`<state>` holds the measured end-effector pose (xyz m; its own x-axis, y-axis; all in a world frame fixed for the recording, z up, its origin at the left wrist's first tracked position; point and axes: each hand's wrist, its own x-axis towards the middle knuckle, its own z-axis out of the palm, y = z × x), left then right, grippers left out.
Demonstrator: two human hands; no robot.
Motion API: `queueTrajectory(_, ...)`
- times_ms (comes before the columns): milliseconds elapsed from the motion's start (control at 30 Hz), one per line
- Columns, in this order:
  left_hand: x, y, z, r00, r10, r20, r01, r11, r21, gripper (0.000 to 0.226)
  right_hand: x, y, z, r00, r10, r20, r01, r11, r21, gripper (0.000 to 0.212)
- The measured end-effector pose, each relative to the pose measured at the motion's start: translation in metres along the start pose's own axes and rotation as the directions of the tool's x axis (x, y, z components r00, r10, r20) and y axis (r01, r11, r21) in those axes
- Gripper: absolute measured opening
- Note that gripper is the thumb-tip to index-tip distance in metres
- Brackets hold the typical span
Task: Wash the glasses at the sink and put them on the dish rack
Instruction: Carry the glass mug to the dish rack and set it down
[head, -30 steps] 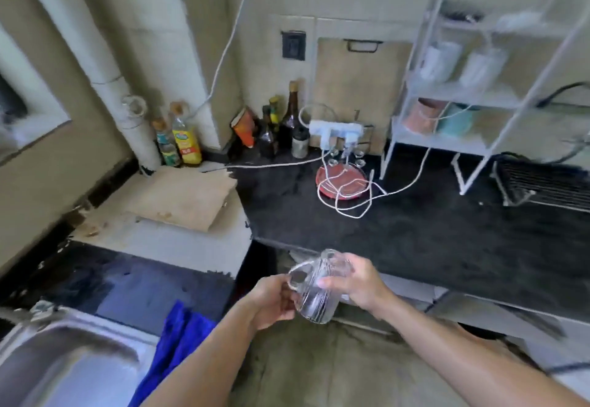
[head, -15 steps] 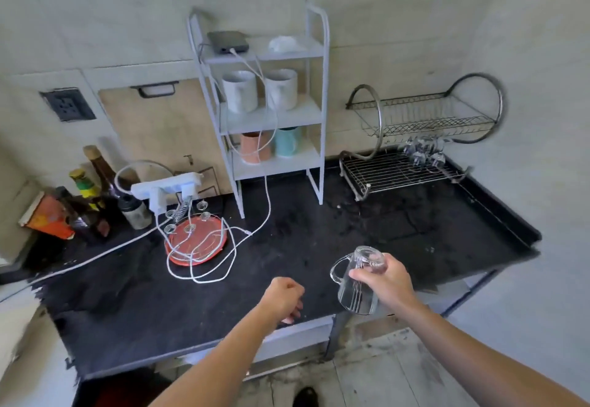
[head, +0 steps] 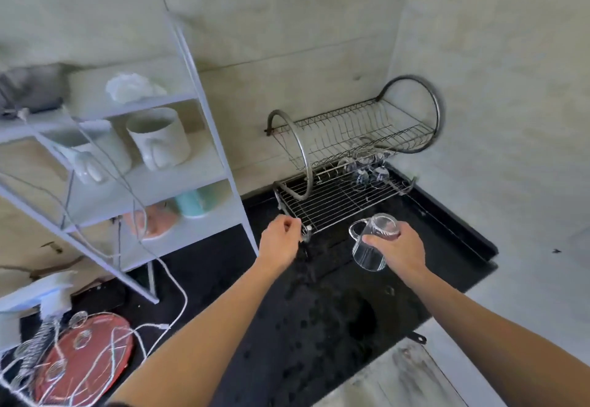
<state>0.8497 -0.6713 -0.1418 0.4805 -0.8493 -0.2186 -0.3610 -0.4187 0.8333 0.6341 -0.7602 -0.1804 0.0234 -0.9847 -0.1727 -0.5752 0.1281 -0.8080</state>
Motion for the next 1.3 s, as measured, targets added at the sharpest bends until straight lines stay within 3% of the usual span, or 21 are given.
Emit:
queueTrajectory(200,0.058,0.037,0.022,0.974,0.105,-0.201,-0.103,0.994,0.025,0.045,0.117,-0.015,0.026,0.991,-0.091,0.094,0.093,0.996,-0.015,0.054)
queueTrajectory(333,0.078,0.029,0.046,0.961,0.111,-0.252,-0.096,0.993,0.073,0.032,0.189,-0.024,0.068,0.966,-0.141,0.215,0.156,0.986,-0.054,0.052)
queueTrajectory(500,0.085,0.023,0.055,0.929,0.064,-0.365,-0.021,0.993,0.119,0.037,0.242,-0.042,0.117,0.923,-0.115,0.368,0.161,0.982,-0.096,0.072)
queueTrajectory(633,0.084,0.025,0.057,0.914,0.066,-0.399,-0.022,0.993,0.114,0.034,0.266,-0.052,0.138,0.929,-0.183,0.321,0.222,0.971,-0.089,0.062)
queueTrajectory(767,0.083,0.02,0.061,0.912,0.048,-0.407,-0.017,0.997,0.08,0.036,0.299,-0.024,0.166,0.936,-0.127,0.329,0.169,0.98,-0.102,0.079)
queueTrajectory(833,0.081,0.018,0.063,0.914,0.041,-0.403,-0.022,0.998,0.05,0.04,0.319,-0.003,0.182,0.907,-0.088,0.411,0.155,0.979,-0.134,0.09)
queueTrajectory(933,0.078,0.021,0.063,0.92,0.014,-0.392,-0.011,1.0,0.008,0.04,0.278,-0.042,0.148,0.93,-0.142,0.339,0.209,0.963,-0.17,0.078)
queueTrajectory(1067,0.051,0.01,0.055,0.911,-0.054,-0.408,0.061,0.998,0.006,0.026,0.23,-0.049,0.127,0.959,-0.137,0.246,0.183,0.967,-0.175,0.085)
queueTrajectory(1200,-0.017,-0.038,0.042,0.891,-0.232,-0.39,0.267,0.963,0.036,0.023,0.147,-0.032,0.114,0.941,-0.269,0.207,0.306,0.936,-0.173,0.056)
queueTrajectory(1300,-0.091,-0.086,0.027,0.84,-0.342,-0.42,0.404,0.913,0.064,0.02,0.062,-0.023,0.11,0.877,-0.351,0.327,0.41,0.903,-0.131,0.033)
